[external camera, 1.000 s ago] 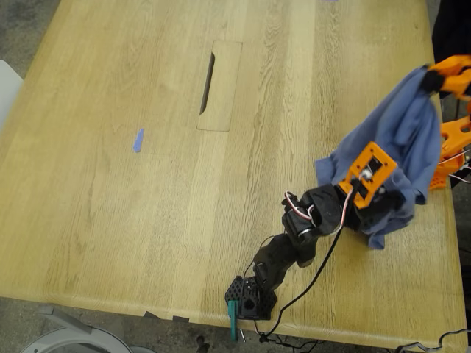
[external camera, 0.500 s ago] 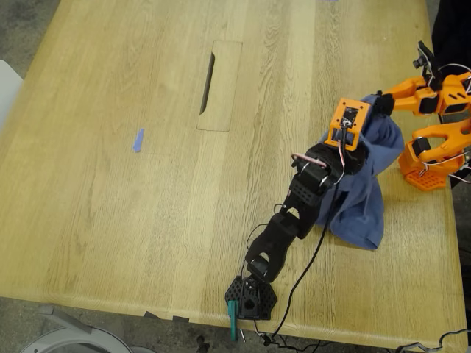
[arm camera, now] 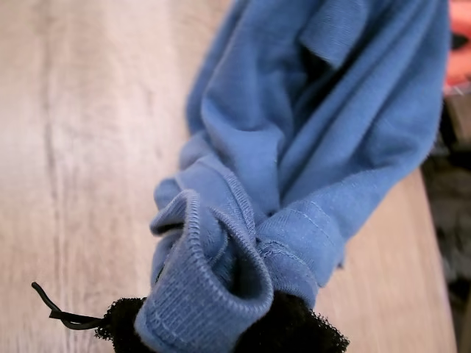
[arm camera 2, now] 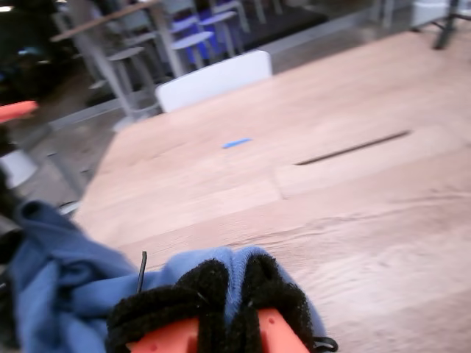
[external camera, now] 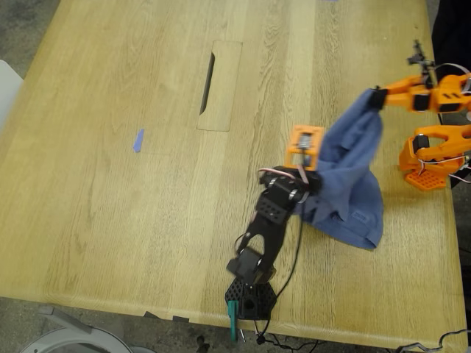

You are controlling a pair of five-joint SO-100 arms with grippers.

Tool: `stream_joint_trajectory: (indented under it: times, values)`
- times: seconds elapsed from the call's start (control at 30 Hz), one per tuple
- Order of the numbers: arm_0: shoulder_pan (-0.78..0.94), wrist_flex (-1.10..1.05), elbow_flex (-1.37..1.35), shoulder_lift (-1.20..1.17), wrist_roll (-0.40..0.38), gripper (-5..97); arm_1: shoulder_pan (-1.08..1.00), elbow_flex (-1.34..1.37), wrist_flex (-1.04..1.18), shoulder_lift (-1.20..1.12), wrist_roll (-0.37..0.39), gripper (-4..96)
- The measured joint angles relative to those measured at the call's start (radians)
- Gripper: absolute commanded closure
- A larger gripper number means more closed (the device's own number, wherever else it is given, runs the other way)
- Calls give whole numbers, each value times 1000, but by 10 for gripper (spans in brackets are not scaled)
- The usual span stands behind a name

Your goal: Fold a T-shirt

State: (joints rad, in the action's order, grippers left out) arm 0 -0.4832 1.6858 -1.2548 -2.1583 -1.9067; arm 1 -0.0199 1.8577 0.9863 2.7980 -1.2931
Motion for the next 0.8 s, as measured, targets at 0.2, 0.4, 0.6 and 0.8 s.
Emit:
stream_joint_trajectory:
  times: [0.2, 0.4, 0.6, 0.8]
  values:
    - [242, -433, -414, -103, 28, 920, -161, 307, -379, -48, 5, 900]
    - [410, -862, -678, -98, 49, 920, -236, 512, -746, -178, 6, 900]
    - [540, -1298, -753, 44, 63, 920, -293, 548, -1135, -462, 12, 900]
    - [646, -1647, -767, 233, 63, 920, -362, 440, -1431, -834, 15, 901]
